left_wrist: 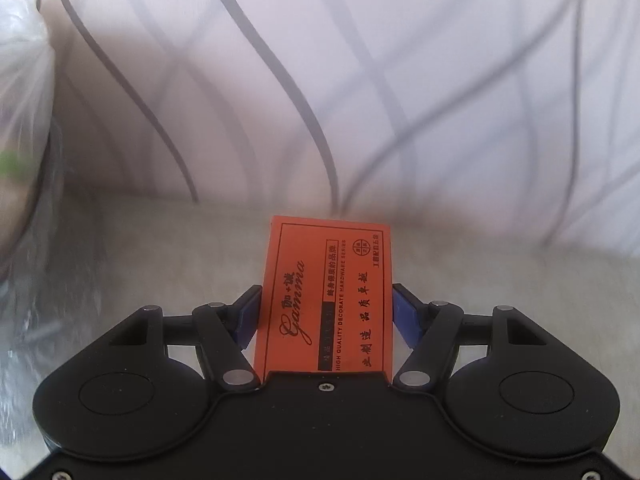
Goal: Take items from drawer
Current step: 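Lift the orange box onto the countertop and open the left gripper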
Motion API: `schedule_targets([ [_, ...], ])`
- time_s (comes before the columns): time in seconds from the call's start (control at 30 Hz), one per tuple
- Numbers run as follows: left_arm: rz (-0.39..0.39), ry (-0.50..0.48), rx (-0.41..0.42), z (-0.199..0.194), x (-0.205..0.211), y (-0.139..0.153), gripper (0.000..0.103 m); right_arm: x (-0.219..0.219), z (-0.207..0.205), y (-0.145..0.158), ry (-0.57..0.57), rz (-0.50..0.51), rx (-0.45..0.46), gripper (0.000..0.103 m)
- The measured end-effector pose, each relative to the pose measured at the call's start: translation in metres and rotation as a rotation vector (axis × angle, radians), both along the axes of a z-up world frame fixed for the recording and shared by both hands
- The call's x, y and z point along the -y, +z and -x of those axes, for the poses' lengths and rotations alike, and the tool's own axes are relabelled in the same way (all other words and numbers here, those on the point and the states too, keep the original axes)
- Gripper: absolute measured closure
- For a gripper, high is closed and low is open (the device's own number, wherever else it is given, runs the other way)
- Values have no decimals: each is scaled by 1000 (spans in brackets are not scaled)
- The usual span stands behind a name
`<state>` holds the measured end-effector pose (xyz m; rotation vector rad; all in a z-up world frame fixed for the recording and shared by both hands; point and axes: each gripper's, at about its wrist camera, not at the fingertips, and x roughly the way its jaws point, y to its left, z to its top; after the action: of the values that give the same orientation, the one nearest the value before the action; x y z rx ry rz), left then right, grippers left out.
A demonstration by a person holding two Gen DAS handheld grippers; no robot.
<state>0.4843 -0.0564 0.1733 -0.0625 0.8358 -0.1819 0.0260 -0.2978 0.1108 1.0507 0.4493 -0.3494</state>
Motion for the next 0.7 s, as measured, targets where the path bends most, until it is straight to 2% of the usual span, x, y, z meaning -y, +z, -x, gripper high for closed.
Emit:
schedule_targets([
  [0.1, -1, 7, -15, -13, -9, 3, 36, 1, -3, -2, 6, -9, -9, 0],
  [0.27, -73, 18, -30, -22, 5, -11, 36, 0, -6, -5, 26, -16, -10, 0],
  [0.47, -84, 5, -14, -18, 5, -6, 35, -1, -5, -5, 22, -15, -3, 0],
  [0.57, -71, -2, 0, -2, 0, 0, 26, 0, -4, -5, 20, -14, 1, 0],
  [0.63, -65, -6, 3, 16, -7, 6, 26, 0, -4, -5, 22, -19, 3, 0],
  [0.7, -67, -12, 63, 47, -7, 16, 26, 1, -3, -6, 20, -25, 8, 0],
])
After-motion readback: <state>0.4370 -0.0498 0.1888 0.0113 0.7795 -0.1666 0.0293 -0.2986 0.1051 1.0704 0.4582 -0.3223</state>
